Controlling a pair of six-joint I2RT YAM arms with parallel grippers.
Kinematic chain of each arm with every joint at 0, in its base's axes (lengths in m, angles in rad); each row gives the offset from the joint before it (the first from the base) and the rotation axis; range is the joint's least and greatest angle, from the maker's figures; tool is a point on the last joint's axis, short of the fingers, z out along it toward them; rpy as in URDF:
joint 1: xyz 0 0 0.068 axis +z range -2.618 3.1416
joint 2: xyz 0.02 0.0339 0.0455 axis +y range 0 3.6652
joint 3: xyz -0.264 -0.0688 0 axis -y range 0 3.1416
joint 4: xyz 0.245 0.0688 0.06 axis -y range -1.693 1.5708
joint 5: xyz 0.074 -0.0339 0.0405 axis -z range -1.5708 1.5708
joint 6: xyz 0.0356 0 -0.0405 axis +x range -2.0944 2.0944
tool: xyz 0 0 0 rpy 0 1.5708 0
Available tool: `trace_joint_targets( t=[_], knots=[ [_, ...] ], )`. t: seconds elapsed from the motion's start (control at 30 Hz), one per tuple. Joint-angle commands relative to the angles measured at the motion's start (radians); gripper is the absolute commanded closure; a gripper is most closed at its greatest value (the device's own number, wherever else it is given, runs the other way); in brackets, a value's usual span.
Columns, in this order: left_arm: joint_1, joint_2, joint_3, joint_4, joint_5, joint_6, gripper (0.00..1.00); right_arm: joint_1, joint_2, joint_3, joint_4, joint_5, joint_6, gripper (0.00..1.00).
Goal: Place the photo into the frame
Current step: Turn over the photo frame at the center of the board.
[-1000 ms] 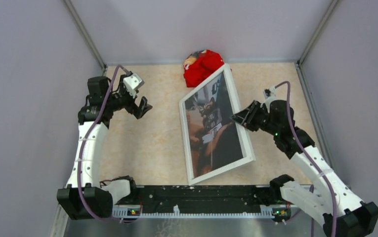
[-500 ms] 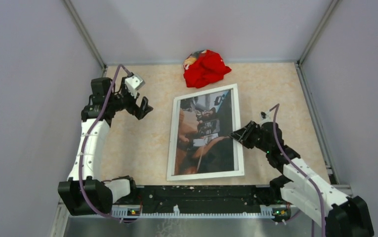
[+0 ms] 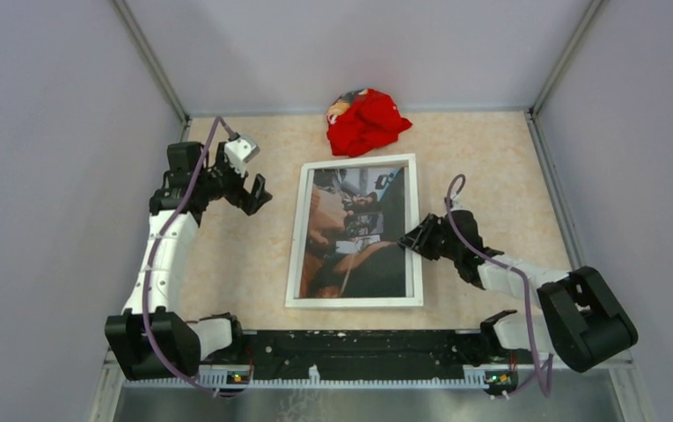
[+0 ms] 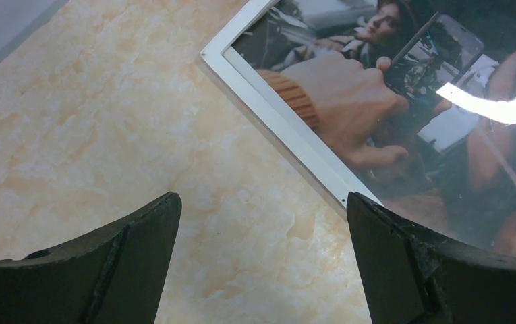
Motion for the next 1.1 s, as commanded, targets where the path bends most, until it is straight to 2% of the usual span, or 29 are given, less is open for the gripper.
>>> trace_joint_targets(
  t=[0.0,0.13,0.17,0.2,0.3,0.43,0.53,0.67,0.77,0.9,1.07],
  knots=[
    [0.007,0.018,-0.010,0.041,-0.001,-0.019,0.01,0.004,0.066,0.014,-0.081,0.098,-0.129,0.62],
    [0.008,0.023,-0.019,0.040,-0.006,-0.013,0.01,0.003,0.068,0.019,-0.076,0.080,-0.168,0.34],
    [0.008,0.023,-0.022,0.040,-0.006,-0.010,0.01,0.004,0.055,0.025,-0.075,0.069,-0.179,0.11],
    [0.008,0.023,-0.023,0.039,-0.006,-0.009,0.01,0.003,0.038,0.027,-0.062,0.046,-0.191,0.02],
    [0.008,0.024,-0.031,0.041,-0.008,-0.005,0.01,0.002,-0.034,0.045,-0.083,0.024,-0.216,0.01],
    [0.009,0.032,-0.051,0.045,-0.018,-0.003,0.01,-0.037,-0.125,0.102,-0.233,0.094,-0.249,0.01],
    [0.010,0.040,-0.062,0.047,-0.034,-0.009,0.01,-0.068,-0.191,0.132,-0.381,0.231,-0.270,0.01],
    [0.028,0.063,-0.086,0.085,-0.070,-0.032,0.01,-0.069,-0.277,0.130,-0.400,0.382,-0.308,0.01],
    [0.048,0.094,-0.125,0.158,-0.092,-0.050,0.01,-0.068,-0.324,0.116,-0.328,0.458,-0.389,0.01],
    [0.059,0.171,-0.190,0.277,-0.111,-0.106,0.01,-0.068,-0.360,0.078,-0.219,0.739,-0.429,0.01],
    [0.065,0.264,-0.285,0.495,-0.054,-0.218,0.01,-0.087,-0.312,-0.040,0.138,0.986,-0.686,0.01]
  ],
)
